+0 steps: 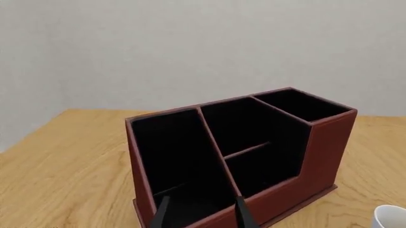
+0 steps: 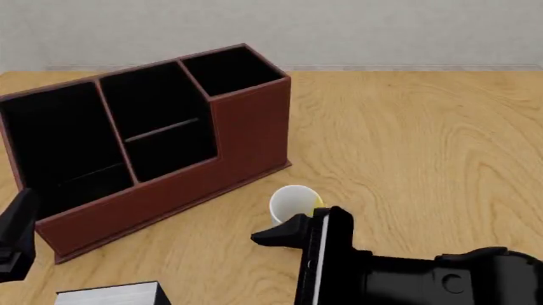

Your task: Pick up the book and place it in the right compartment of the caddy.

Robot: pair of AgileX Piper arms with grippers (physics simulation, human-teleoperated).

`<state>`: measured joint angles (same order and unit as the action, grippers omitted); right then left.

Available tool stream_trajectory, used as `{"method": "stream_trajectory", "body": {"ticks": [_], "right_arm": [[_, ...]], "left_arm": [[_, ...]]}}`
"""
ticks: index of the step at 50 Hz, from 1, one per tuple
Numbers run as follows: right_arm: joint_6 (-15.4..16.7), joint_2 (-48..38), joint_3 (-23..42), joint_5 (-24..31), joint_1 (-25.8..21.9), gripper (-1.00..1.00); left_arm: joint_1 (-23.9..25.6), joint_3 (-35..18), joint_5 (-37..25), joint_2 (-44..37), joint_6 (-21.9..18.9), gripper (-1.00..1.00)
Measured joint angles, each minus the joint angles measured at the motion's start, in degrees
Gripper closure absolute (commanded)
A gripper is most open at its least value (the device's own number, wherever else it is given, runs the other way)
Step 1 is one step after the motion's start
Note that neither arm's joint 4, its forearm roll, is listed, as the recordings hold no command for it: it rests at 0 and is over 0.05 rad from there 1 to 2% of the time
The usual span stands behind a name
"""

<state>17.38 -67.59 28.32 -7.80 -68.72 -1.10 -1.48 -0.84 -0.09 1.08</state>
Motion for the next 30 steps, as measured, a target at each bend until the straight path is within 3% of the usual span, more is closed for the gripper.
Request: {"method": "stream_trajectory", "body": {"ticks": [30], "right_arm": [[1.2,-13.1,9.0,0.9,-3.1,-1.0]], "left_arm": [[-0.9,-0.1,0.3,-0.1,-0.2,-1.0]]}}
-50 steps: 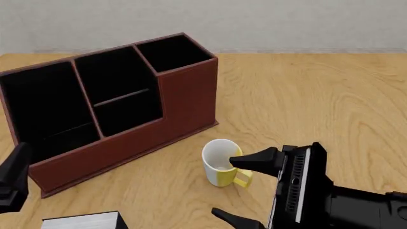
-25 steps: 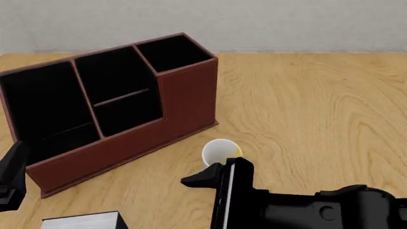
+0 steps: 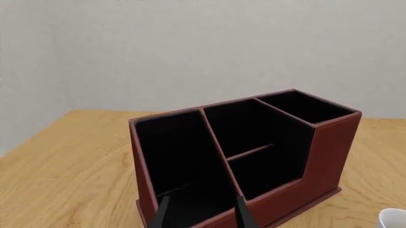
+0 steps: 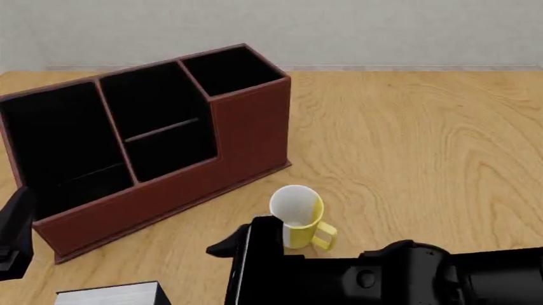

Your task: Pick up the book and place it in the right compartment of the caddy.

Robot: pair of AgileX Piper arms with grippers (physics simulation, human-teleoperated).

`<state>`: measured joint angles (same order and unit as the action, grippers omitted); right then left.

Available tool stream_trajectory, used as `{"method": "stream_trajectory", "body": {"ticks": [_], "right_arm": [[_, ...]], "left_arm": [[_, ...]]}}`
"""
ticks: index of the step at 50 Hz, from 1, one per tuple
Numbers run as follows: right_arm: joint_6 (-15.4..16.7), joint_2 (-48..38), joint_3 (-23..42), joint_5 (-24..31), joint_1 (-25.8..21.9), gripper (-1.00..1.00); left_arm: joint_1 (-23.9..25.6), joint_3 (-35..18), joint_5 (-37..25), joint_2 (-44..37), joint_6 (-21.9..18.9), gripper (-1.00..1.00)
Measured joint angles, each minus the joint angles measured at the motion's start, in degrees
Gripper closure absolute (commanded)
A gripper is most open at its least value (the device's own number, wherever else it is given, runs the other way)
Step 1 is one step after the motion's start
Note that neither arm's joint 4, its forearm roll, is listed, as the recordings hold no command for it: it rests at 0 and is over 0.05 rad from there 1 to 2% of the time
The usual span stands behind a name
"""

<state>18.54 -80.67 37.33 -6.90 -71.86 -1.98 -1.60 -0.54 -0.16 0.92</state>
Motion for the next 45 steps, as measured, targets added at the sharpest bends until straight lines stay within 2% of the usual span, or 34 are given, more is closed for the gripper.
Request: {"method": "stream_trajectory", "body": {"ticks": [26,45], "right_arm": [[0.1,-6.2,5.9,1.1,-1.4,-1.0],[-1.5,-11.8,10.0,0.7,-2.6,-1.0]], "left_arm": [[-1.1,-1.1,-1.2,0.0,-1.5,-1.0],[-1.9,-0.6,-0.8,-0.2,-2.0,-1.0]]}}
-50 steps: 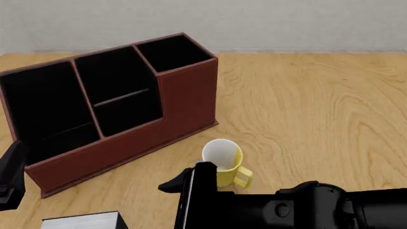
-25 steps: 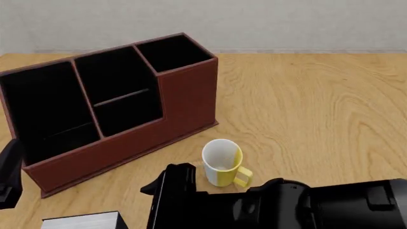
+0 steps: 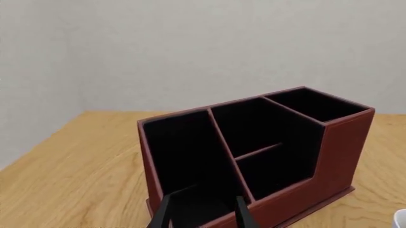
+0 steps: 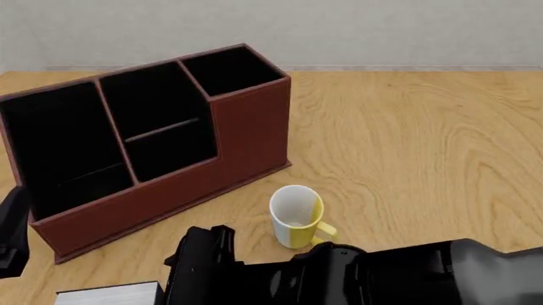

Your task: Pick up the book and place it in the right compartment of the caddy.

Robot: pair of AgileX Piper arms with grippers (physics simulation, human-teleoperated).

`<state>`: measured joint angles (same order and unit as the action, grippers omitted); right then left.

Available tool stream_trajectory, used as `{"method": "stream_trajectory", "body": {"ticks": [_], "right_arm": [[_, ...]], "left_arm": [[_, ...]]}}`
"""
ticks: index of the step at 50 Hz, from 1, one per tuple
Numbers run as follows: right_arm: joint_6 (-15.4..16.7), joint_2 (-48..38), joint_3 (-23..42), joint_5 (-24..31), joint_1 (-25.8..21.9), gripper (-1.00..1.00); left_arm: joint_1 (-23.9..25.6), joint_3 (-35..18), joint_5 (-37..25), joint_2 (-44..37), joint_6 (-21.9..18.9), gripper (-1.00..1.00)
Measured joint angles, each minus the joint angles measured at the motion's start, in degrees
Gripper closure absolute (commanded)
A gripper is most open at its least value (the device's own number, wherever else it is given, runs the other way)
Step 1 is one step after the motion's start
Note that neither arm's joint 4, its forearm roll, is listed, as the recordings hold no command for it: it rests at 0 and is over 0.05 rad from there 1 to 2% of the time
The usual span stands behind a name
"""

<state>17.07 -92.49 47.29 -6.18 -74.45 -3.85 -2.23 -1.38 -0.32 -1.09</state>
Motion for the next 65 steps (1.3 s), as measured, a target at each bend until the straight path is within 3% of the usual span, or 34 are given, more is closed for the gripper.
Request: {"method": "stream_trajectory", "body": {"ticks": [30,31,48,65], "right_arm": [[-1.7,-7.9,4.9,-1.0,0.1,-1.0],[-1.6,-8.0,5.0,-1.0,0.1,1.0],[-1.8,-7.3,5.1,0.5,-0.5,1.0],[0.6,-2.8,2.0,1.6,0.5,1.0]], "left_arm": [[-1.3,1.2,1.0,-0.4,-0.2,-1.0],[-1.3,1.3,1.0,-0.5,-0.2,-1.0],[-1.2,1.4,1.3,-0.7,0.0,-1.0],[-0.6,1.1,0.7,-0.1,0.1,-1.0]]}}
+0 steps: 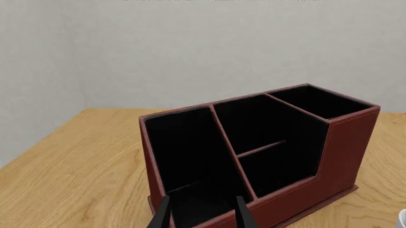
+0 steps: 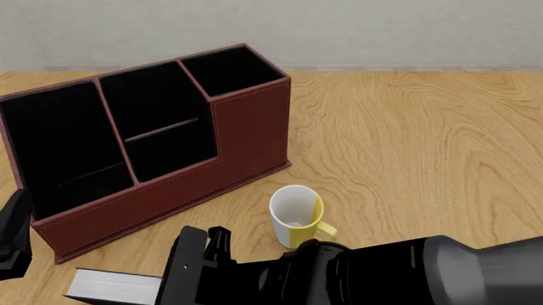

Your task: Pick up the book and place it in the right compartment of the caddy.

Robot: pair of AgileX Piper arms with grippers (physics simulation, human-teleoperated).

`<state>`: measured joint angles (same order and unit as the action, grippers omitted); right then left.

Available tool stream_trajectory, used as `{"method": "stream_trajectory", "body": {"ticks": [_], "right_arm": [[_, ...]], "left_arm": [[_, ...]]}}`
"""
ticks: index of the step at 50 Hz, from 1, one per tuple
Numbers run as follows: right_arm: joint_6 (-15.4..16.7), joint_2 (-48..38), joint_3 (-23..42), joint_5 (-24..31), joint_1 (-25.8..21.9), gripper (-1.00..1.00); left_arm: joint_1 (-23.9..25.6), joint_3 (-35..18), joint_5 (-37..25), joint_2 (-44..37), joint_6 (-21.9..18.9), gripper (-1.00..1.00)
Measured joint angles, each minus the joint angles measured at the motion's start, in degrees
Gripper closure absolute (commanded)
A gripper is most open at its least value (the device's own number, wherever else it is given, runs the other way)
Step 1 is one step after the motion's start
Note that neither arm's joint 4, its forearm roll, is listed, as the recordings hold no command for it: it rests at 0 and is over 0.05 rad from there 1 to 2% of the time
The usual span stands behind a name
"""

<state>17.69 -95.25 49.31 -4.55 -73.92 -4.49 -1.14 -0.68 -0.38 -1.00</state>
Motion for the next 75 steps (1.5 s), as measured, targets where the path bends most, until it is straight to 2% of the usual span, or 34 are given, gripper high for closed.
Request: {"method": "stream_trajectory", "body": {"ticks": [21,45,62,75], "right_arm": [[1.7,9.1,-3.9,5.3,1.4,1.0],[0.1,21.0,-4.2,15.2,2.6,1.0],[-2.2,29.6,-0.2,26.0,6.3,1.0],[-5.2,34.8,7.3,37.0,9.9,1.0]], "left_arm": [[0.8,-0.8,-0.3,0.3,0.4,-1.0],[1.6,-1.4,-0.4,0.3,0.9,-1.0],[2.1,-1.5,-0.6,0.3,0.8,-1.0],[2.6,-1.0,-0.3,0.3,1.1,-1.0]]}}
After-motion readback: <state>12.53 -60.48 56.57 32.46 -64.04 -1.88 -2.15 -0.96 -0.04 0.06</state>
